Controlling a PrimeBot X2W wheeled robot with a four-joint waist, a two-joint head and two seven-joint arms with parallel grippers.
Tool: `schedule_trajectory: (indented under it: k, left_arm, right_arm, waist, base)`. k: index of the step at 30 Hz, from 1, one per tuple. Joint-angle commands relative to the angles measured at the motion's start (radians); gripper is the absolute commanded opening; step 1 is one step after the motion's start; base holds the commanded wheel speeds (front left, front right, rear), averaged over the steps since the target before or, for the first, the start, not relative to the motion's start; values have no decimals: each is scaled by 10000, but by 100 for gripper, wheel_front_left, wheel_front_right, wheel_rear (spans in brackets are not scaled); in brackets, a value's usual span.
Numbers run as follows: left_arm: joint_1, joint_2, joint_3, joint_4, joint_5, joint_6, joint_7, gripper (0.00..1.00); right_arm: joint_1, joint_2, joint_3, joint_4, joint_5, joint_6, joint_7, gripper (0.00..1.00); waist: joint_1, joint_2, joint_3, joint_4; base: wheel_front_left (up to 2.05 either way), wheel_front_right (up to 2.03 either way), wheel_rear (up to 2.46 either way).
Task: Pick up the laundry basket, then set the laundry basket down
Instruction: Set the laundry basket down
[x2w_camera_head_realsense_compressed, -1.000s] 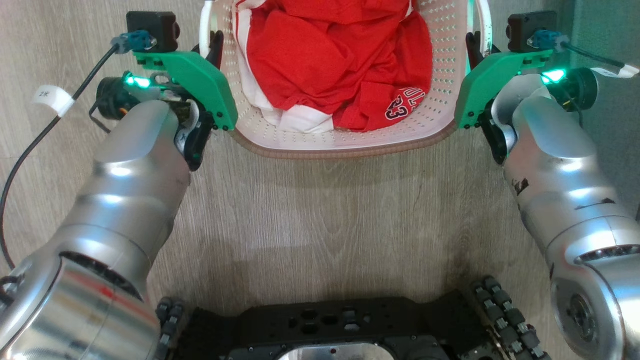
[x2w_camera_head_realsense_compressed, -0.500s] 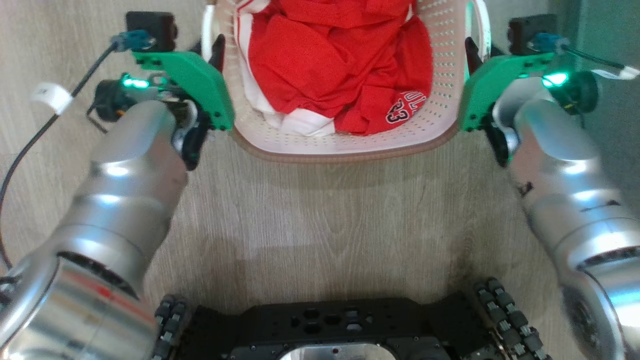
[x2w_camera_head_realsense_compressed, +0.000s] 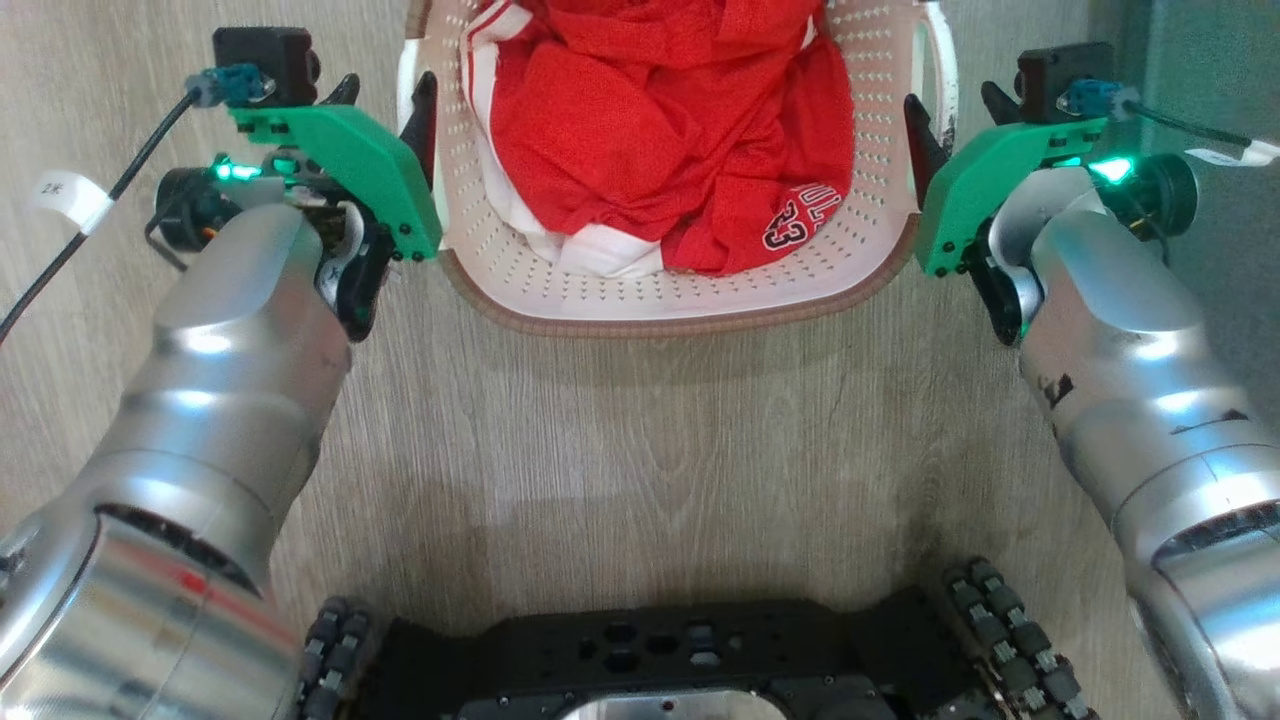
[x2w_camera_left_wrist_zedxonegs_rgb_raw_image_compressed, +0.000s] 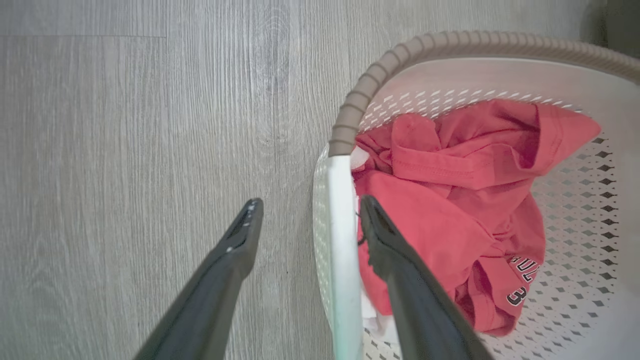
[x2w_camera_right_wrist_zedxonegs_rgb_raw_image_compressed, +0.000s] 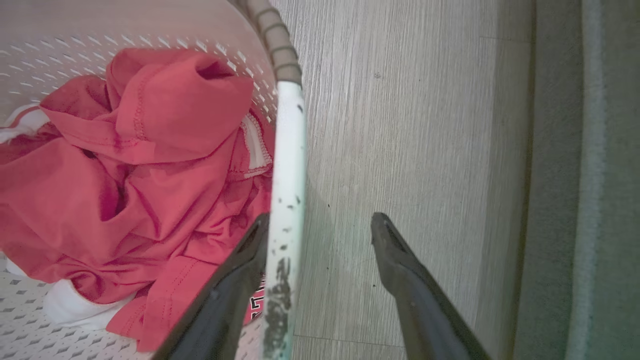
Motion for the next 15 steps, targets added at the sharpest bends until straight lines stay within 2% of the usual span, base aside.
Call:
schedule_trajectory:
  k: [1, 11, 15]
  left_arm:
    - [94, 383, 26, -27, -109, -43, -104, 100]
    - [488, 552, -39, -194, -7, -61, -456, 100]
    - [483, 854, 267, -928, 300, -20, -484, 100]
  right_arm:
    - [516, 150, 217, -37, 140, -59, -113, 100]
    - [585, 150, 147, 9, 240, -59, -553, 100]
    - [755, 87, -421, -1002, -215, -59, -571, 100]
  waist:
    - [0, 0, -125, -9]
    - [0, 0, -1246, -125]
    - [0, 0, -1684, -141]
  base:
    - [0, 0, 0]
    - [0, 0, 0]
    - [0, 0, 0]
